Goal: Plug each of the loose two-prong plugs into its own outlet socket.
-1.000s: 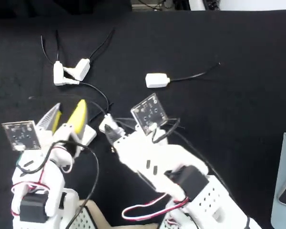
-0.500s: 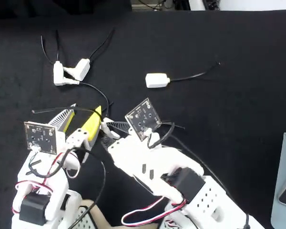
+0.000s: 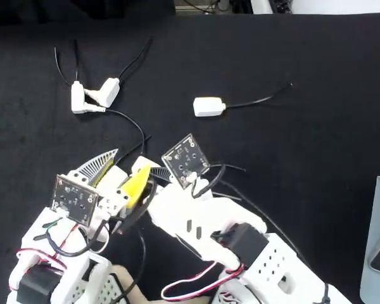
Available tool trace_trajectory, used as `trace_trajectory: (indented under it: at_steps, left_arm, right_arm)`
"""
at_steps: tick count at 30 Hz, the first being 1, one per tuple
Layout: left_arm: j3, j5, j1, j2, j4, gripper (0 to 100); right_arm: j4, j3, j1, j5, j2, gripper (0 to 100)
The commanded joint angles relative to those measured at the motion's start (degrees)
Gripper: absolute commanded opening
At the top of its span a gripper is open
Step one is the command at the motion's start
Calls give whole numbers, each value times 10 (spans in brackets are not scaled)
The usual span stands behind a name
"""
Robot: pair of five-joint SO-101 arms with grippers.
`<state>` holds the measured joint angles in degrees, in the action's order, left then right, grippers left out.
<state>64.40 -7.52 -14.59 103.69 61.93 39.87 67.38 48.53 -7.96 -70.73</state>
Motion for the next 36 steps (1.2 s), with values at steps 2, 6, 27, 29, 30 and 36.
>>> trace_trajectory:
  at_steps: [2,6,27,29,30,36]
  left_arm:
    - [-44,-2,133,3,4,223]
    - [-44,-2,269,3,46,223]
    - [170,80,518,3,-27,224]
    - [191,91,518,3,-31,224]
    - [196,98,518,3,-31,224]
    - [201,107,520,3,-28,224]
  right_arm:
    - [4,-7,4,-4,1,11]
    - [1,-28,5,-4,41,11]
    - [-126,-240,4,34,490,11]
    - [-152,-241,4,34,519,11]
    - [-168,-241,4,35,532,11]
    - [-211,-247,4,38,586,11]
